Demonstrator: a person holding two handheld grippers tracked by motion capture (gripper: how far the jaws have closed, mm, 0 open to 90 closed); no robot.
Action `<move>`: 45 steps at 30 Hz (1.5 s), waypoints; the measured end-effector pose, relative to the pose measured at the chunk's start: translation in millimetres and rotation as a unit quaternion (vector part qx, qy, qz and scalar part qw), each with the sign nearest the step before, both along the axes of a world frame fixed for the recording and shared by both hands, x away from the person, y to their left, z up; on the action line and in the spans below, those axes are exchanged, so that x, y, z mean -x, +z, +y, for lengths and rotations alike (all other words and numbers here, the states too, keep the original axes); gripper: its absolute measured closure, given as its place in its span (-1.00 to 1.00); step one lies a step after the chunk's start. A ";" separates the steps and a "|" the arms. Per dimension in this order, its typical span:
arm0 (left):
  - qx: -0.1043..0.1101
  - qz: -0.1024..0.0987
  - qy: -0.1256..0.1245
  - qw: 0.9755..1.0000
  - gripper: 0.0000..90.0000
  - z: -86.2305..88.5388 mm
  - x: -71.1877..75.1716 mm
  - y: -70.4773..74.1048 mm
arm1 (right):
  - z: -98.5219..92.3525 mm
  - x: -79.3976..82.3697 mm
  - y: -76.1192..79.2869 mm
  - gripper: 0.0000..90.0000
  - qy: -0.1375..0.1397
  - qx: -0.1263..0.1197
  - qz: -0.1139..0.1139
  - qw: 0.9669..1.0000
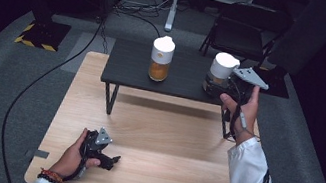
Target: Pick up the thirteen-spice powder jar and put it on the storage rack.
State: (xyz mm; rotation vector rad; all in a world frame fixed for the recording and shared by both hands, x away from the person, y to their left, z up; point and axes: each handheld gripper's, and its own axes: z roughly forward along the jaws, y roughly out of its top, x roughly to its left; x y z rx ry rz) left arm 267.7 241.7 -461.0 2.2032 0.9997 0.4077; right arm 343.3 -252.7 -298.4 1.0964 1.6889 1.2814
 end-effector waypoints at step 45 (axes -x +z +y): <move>0.000 0.001 0.000 1.000 -1.00 0.0 0.0 0.0 | -6.0 79.4 -49.1 -0.99 0.048 0.125 -0.108 0.985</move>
